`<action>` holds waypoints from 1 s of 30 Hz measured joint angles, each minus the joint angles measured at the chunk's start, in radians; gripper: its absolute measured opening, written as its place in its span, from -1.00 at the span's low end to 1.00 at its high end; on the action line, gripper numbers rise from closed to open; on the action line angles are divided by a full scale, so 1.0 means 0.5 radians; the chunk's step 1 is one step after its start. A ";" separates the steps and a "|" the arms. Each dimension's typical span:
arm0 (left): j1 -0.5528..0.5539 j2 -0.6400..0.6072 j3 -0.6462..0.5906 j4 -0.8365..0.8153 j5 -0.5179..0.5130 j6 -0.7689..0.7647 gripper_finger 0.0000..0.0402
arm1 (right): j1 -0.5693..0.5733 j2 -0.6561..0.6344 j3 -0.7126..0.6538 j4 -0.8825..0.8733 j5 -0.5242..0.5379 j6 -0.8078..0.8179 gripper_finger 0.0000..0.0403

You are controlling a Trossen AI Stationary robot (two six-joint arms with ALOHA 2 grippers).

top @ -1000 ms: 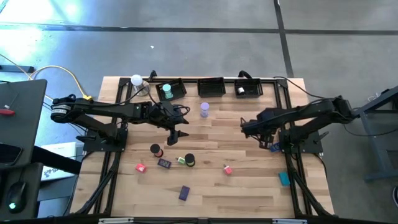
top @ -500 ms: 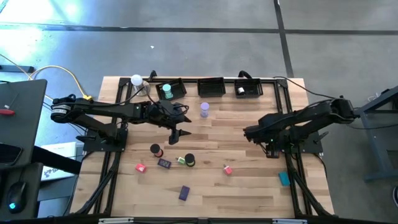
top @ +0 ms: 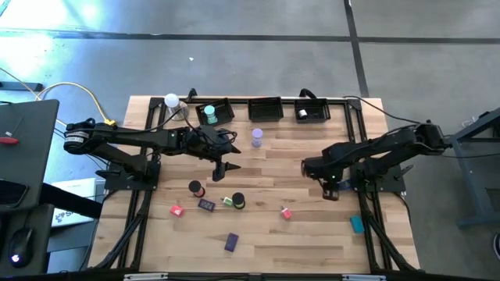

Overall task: Pick & Place Office items
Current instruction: Put the dark blue digital clock into the middle black bin

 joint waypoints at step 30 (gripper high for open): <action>0.010 0.000 0.000 -0.074 0.000 0.271 0.35 | 0.186 0.014 0.000 0.115 -0.195 2.470 0.17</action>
